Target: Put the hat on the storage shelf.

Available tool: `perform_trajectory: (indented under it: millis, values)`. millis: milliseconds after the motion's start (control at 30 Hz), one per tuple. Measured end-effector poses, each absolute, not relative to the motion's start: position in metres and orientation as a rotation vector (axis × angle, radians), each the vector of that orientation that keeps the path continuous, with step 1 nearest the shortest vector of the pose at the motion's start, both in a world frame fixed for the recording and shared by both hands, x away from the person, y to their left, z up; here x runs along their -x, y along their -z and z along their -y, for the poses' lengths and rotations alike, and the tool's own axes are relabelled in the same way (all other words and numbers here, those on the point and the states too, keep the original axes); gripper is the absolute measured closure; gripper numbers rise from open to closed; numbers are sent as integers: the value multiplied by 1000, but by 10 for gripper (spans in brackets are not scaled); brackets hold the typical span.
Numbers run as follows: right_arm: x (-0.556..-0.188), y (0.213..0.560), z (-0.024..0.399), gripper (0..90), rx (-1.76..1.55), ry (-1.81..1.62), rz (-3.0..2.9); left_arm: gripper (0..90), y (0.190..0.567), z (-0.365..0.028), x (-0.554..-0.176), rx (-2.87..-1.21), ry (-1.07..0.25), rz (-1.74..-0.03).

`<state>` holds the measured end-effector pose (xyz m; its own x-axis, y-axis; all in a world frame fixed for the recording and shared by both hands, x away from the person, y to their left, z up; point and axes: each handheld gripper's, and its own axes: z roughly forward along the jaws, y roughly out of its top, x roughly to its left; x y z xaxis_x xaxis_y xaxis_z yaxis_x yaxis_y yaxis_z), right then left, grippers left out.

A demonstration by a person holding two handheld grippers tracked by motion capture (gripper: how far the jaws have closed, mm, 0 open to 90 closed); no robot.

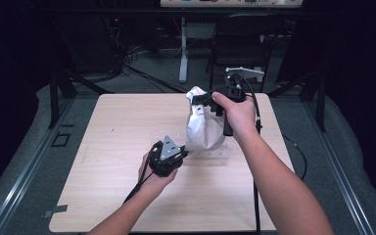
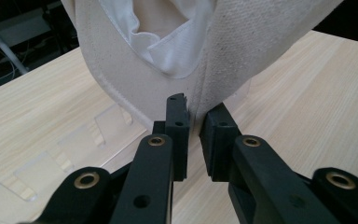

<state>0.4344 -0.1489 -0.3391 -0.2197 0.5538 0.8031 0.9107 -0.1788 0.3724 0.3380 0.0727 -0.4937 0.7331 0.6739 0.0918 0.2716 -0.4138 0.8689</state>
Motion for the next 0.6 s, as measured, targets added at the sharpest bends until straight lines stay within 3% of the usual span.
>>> perform_trajectory:
  millis: [600]
  values:
    - [-436, 353, 141, 813, 1676, 1325, 1767, 851, 511, -89, -341, -1926, -440, -835]
